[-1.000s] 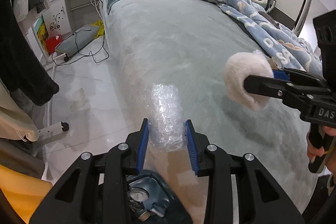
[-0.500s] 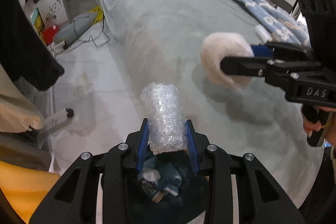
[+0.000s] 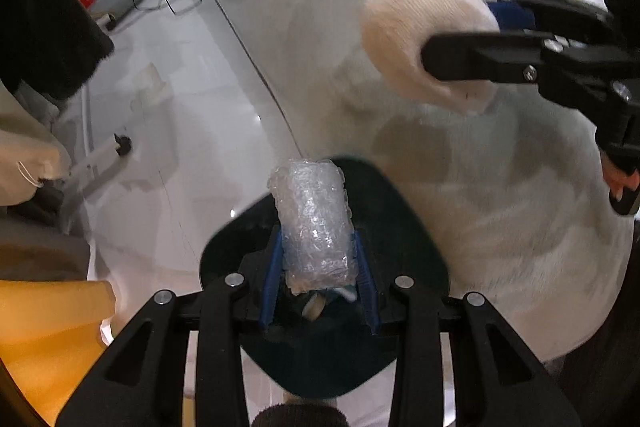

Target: Collect trash

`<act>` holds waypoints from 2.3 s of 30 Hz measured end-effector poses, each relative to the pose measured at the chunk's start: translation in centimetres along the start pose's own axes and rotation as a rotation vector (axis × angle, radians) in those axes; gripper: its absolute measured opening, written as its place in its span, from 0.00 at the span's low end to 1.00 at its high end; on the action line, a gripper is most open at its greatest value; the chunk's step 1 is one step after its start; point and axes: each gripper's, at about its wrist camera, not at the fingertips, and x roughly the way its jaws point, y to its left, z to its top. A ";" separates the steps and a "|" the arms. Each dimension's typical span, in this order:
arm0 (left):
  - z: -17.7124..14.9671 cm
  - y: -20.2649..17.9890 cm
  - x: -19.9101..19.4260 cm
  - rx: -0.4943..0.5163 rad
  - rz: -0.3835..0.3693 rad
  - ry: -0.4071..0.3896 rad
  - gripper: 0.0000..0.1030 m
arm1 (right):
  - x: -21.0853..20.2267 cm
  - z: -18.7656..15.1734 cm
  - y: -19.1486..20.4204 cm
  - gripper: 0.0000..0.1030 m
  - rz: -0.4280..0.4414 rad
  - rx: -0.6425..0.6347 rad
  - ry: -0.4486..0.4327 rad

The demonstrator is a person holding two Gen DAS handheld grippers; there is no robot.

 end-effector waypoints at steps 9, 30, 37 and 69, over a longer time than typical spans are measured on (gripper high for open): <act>-3.0 0.2 1.8 0.061 -0.038 0.131 0.40 | 3.0 -0.2 2.6 0.39 0.024 -0.037 0.072; -2.1 6.1 -1.8 -0.118 0.057 -0.013 0.60 | 8.2 -2.1 6.2 0.38 -0.054 -0.175 0.249; -1.3 7.3 -4.0 -0.162 0.099 -0.119 0.59 | 9.4 -3.3 7.4 0.39 -0.068 -0.258 0.326; 6.0 2.0 -10.9 -0.245 0.242 -0.480 0.60 | 4.3 -3.5 6.7 0.54 -0.088 -0.296 0.213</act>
